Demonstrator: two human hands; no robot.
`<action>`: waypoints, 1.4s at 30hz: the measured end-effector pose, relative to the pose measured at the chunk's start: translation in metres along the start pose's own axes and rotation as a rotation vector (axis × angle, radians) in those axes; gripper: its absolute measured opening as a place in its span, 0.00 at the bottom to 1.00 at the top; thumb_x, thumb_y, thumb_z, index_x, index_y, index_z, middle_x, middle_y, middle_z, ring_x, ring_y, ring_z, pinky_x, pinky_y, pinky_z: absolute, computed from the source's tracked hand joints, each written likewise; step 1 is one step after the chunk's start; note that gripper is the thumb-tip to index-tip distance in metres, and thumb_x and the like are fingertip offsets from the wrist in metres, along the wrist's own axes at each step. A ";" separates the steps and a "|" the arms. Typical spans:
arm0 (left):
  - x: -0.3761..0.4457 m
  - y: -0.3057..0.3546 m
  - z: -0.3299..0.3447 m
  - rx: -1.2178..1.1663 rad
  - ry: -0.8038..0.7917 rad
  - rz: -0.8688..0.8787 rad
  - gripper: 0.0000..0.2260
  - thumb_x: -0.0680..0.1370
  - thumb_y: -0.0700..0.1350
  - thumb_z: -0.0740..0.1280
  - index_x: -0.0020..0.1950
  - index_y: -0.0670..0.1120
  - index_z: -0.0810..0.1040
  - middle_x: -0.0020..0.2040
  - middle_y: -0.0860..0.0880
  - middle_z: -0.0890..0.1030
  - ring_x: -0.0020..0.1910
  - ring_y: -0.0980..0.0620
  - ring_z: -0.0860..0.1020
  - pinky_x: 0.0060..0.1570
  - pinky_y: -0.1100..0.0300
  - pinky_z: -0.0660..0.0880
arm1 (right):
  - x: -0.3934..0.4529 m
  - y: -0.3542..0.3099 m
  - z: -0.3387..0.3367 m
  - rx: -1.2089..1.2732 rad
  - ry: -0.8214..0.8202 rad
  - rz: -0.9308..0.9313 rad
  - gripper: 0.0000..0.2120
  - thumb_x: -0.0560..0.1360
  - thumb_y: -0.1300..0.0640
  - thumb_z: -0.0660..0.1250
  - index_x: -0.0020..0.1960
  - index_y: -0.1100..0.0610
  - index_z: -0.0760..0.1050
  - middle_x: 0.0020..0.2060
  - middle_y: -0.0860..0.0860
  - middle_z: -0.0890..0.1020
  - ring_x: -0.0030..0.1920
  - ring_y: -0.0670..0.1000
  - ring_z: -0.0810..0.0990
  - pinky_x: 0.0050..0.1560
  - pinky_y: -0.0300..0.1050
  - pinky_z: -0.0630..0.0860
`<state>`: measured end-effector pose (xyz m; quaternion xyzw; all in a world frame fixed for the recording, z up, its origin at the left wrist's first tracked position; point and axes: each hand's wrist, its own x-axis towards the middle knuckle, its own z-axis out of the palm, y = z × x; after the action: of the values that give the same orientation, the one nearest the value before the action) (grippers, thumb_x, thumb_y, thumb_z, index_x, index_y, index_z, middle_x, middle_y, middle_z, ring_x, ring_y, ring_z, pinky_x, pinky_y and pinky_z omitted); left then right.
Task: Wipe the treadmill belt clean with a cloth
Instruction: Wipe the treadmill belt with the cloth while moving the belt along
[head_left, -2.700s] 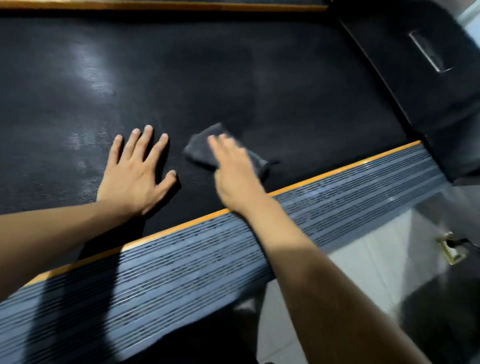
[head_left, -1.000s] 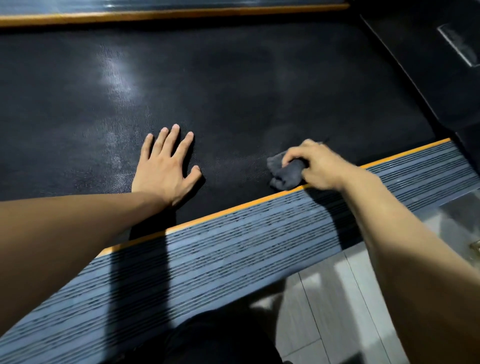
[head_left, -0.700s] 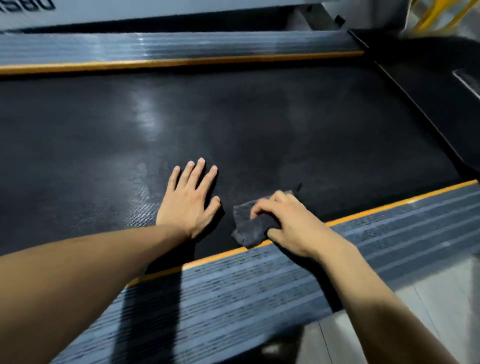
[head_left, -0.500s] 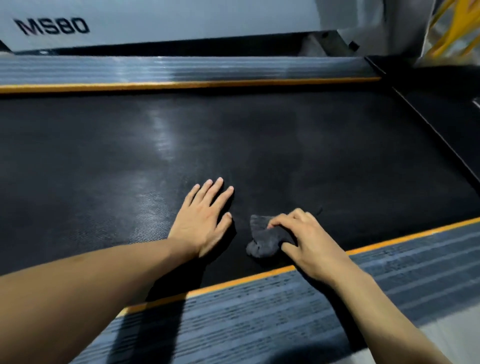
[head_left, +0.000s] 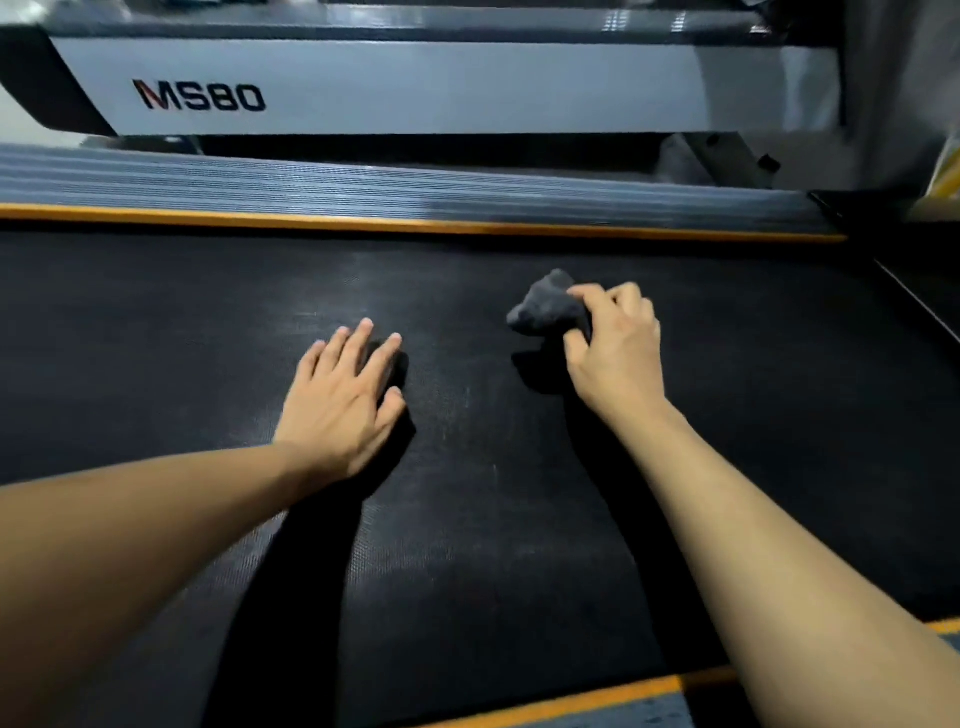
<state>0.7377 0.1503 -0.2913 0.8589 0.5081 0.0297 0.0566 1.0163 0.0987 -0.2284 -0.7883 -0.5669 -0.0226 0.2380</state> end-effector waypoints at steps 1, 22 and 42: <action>0.008 -0.010 -0.002 0.012 -0.001 -0.014 0.35 0.77 0.62 0.41 0.83 0.51 0.58 0.83 0.42 0.57 0.82 0.40 0.57 0.79 0.44 0.53 | 0.012 -0.004 0.007 -0.003 0.014 -0.008 0.19 0.73 0.58 0.65 0.64 0.52 0.73 0.55 0.55 0.72 0.57 0.57 0.70 0.62 0.52 0.69; 0.034 -0.061 0.024 -0.039 0.053 0.025 0.31 0.80 0.61 0.48 0.83 0.53 0.55 0.84 0.43 0.55 0.83 0.43 0.52 0.81 0.45 0.47 | 0.114 0.006 0.119 0.159 0.056 0.172 0.23 0.75 0.63 0.58 0.70 0.55 0.70 0.68 0.56 0.73 0.68 0.56 0.71 0.72 0.47 0.64; 0.034 -0.059 0.028 -0.020 0.036 0.029 0.33 0.80 0.65 0.45 0.84 0.53 0.51 0.84 0.44 0.52 0.83 0.44 0.50 0.81 0.44 0.46 | 0.108 0.011 0.120 0.003 -0.130 0.103 0.32 0.72 0.71 0.58 0.73 0.51 0.69 0.73 0.55 0.68 0.72 0.56 0.68 0.73 0.44 0.60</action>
<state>0.7057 0.2064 -0.3269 0.8649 0.4963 0.0509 0.0557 1.0367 0.2397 -0.3052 -0.8159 -0.5398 0.0420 0.2026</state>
